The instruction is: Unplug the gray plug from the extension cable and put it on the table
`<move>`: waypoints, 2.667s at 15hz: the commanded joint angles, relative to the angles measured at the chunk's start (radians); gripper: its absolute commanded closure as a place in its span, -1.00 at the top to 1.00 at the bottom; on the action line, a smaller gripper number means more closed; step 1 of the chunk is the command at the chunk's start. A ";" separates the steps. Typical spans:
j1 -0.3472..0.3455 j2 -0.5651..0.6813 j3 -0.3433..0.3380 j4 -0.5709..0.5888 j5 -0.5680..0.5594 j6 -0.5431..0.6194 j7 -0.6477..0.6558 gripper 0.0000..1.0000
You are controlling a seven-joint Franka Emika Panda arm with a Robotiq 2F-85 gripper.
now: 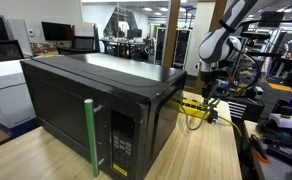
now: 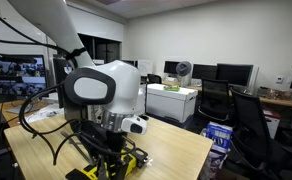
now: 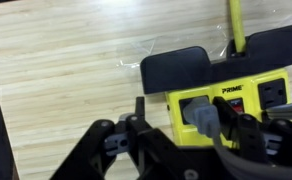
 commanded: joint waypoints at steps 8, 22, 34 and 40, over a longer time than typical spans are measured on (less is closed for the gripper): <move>-0.012 -0.010 0.024 -0.036 0.001 0.029 -0.036 -0.84; -0.021 -0.116 0.038 -0.034 0.135 -0.053 -0.068 -0.84; 0.002 -0.126 0.017 -0.034 0.079 -0.101 -0.069 0.98; 0.010 -0.124 0.006 -0.045 0.006 -0.083 -0.050 0.15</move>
